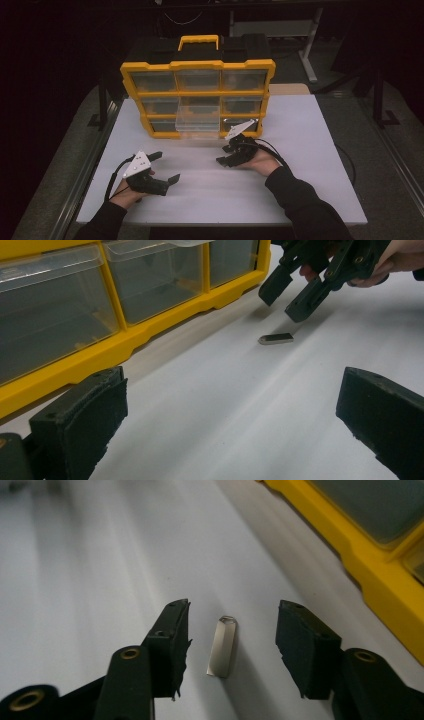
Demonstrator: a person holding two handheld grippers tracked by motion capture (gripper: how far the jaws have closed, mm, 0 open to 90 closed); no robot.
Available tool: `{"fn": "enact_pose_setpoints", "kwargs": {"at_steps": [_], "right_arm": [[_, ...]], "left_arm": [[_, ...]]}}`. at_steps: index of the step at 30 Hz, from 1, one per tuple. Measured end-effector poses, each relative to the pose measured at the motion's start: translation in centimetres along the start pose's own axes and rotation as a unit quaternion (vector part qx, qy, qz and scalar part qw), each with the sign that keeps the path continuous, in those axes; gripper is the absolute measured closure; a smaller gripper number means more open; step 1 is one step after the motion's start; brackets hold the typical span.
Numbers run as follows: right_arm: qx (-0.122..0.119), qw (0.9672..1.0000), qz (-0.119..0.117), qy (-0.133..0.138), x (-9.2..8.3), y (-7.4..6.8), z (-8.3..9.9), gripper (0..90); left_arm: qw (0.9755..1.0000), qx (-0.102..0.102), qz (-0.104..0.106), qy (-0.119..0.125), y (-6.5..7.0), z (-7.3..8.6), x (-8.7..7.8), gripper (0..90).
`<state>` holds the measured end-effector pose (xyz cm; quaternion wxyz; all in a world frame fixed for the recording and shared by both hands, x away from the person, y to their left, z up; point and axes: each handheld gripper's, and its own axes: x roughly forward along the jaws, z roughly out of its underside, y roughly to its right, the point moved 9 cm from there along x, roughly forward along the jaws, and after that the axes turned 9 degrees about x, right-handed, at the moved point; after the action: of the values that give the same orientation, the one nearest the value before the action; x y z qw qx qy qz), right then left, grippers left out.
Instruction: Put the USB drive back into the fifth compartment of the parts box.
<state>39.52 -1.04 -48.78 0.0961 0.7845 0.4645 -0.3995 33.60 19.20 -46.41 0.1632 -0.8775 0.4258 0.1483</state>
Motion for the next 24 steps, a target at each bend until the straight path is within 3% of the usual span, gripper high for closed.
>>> {"fn": "enact_pose_setpoints", "kwargs": {"at_steps": [13, 24], "right_arm": [[-0.021, 0.9995, 0.009, -0.021, 1.5, 0.2, 0.9, 62.0], [-0.021, 0.9993, 0.010, -0.031, 2.0, 0.1, 1.1, 71.6]], "left_arm": [[1.0000, 0.000, 0.000, 0.000, 0.0, 0.0, 0.0, 0.0], [1.0000, 0.000, 0.000, 0.000, 0.0, 0.0, 0.0, 0.0]]}}
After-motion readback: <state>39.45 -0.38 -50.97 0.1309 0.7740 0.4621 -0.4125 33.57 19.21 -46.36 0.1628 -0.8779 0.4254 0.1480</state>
